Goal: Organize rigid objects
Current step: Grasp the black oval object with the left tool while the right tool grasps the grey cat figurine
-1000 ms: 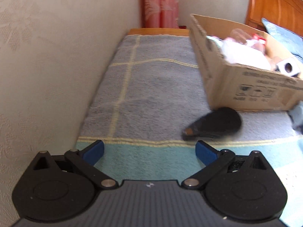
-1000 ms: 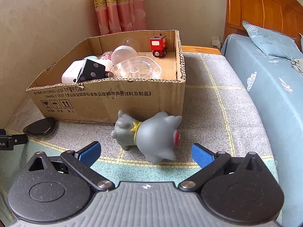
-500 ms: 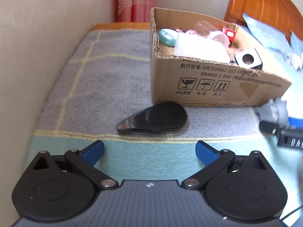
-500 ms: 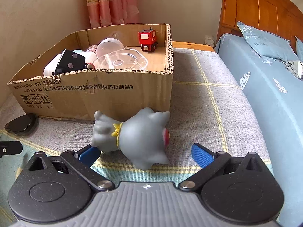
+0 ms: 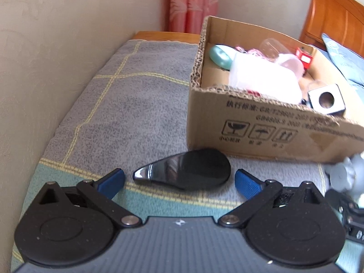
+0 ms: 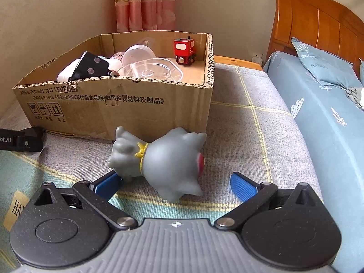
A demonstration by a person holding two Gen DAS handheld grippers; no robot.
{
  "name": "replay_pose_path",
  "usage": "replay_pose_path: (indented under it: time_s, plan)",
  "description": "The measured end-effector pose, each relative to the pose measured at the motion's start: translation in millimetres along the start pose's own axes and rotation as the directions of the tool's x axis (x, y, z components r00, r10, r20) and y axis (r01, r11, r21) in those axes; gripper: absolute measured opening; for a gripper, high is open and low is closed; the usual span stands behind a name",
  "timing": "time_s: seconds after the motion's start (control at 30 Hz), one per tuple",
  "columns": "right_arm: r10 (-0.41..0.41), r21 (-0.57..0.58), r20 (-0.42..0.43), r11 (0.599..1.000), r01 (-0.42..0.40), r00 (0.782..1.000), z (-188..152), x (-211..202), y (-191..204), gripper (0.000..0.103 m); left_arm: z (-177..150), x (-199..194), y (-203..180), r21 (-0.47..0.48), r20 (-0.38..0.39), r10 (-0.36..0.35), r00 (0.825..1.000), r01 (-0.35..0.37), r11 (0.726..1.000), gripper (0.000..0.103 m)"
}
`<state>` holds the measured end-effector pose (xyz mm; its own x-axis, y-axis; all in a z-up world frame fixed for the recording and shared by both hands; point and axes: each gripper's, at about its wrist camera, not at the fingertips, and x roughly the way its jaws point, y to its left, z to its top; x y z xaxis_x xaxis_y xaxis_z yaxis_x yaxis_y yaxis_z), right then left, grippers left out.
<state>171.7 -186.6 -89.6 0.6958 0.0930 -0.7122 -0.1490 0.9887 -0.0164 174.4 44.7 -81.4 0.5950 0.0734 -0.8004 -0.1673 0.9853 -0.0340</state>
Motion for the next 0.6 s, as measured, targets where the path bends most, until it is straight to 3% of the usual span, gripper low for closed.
replay_pose_path:
  time_s: [0.17, 0.27, 0.33, 0.47, 0.6]
  plan:
    - [0.003, -0.003, 0.007, 1.000, -0.003, 1.000, 0.1, 1.0, -0.5, 0.103, 0.3, 2.5, -4.2, -0.004, 0.015, 0.030, 0.999, -0.030, 1.000, 0.101]
    - [0.003, -0.003, 0.008, 1.000, -0.003, 1.000, 0.4, 1.7, -0.7, 0.103, 0.0, -0.6, -3.6, 0.010, 0.031, 0.030, 0.999, -0.030, 0.999, 0.094]
    - [0.003, -0.003, 0.008, 1.000, -0.003, 1.000, 0.4, 1.7, -0.7, 0.103, -0.4, -3.9, -3.3, 0.043, 0.040, 0.013, 0.999, -0.014, 0.999, 0.088]
    - [-0.001, -0.001, 0.005, 1.000, 0.001, 1.000, 0.7, 1.3, -0.1, 0.103, -4.8, -7.1, -1.1, 0.102, 0.048, -0.030, 0.998, 0.025, 0.994, 0.088]
    - [0.002, -0.004, -0.002, 1.000, -0.002, 1.000, 0.1, 0.3, 0.4, 0.103, -14.5, -14.7, 1.2, 0.208, 0.044, -0.109, 0.993, 0.097, 0.973, 0.088]
